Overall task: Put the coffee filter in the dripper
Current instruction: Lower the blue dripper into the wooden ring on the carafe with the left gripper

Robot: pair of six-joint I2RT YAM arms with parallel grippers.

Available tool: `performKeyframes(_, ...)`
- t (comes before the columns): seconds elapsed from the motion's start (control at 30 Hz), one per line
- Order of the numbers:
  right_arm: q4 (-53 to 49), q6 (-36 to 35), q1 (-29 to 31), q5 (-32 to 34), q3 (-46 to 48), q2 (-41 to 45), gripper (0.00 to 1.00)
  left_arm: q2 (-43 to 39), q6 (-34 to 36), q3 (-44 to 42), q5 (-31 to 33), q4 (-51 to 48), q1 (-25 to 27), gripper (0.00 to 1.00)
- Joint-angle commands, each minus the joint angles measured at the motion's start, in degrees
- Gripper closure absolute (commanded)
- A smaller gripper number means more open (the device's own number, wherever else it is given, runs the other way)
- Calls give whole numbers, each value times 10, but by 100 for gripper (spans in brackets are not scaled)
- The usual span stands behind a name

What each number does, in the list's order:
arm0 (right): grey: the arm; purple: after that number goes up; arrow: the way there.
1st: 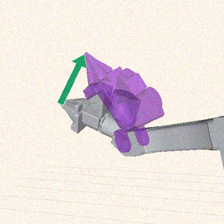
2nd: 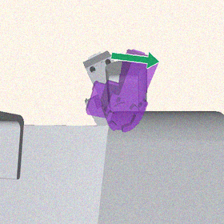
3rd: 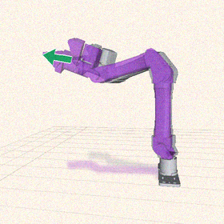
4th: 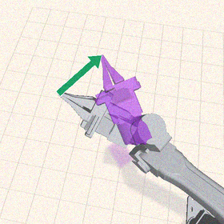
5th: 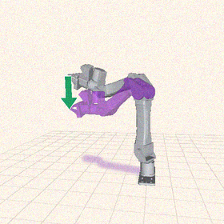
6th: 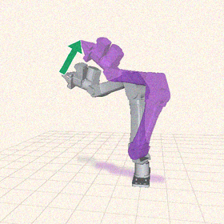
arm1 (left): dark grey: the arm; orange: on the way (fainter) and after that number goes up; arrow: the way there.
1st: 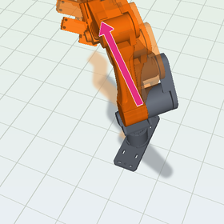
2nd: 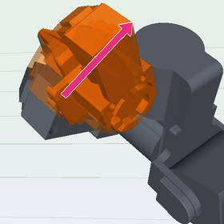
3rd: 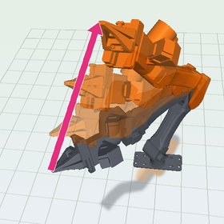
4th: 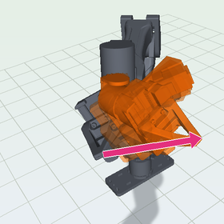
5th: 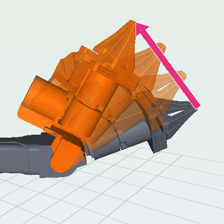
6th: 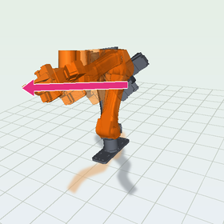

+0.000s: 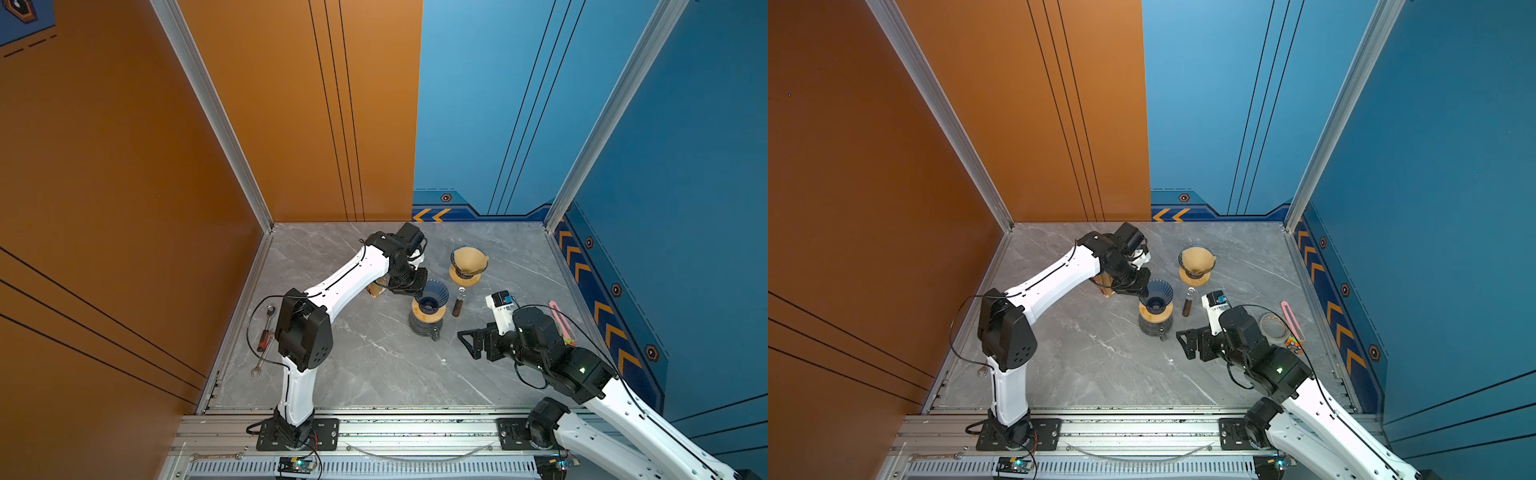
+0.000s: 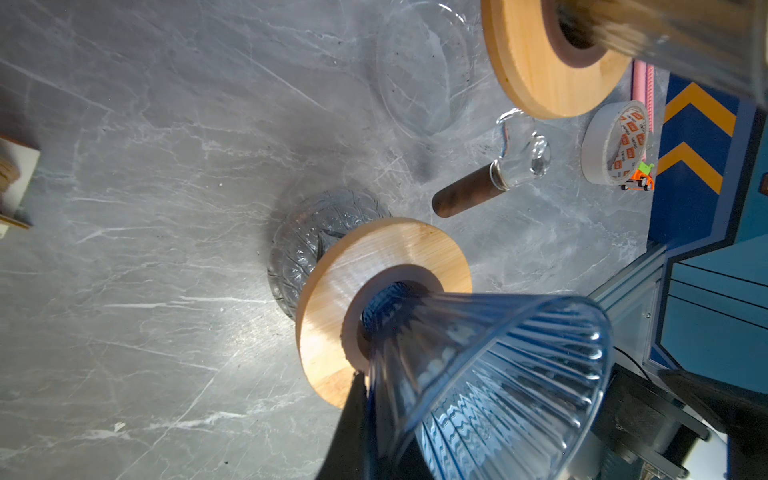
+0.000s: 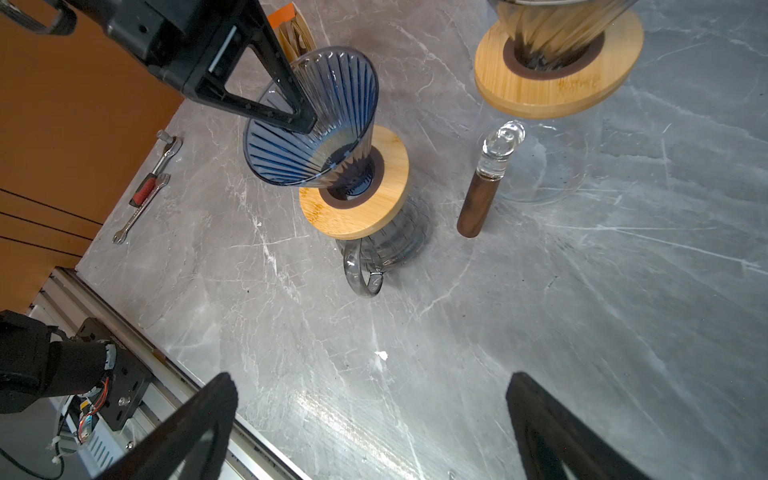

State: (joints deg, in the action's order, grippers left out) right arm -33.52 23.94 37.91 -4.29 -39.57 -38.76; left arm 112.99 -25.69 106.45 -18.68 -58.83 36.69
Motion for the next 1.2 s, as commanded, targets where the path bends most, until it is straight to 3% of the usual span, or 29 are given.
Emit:
performKeyframes(0.0, -5, -1, -2, -2, 5, 4, 0, -1, 6, -11, -14, 9, -6, 91)
performKeyframes(1.17, 7, 0, -7, -9, 10, -6, 0, -11, 1, -34, -12, 23, -14, 86)
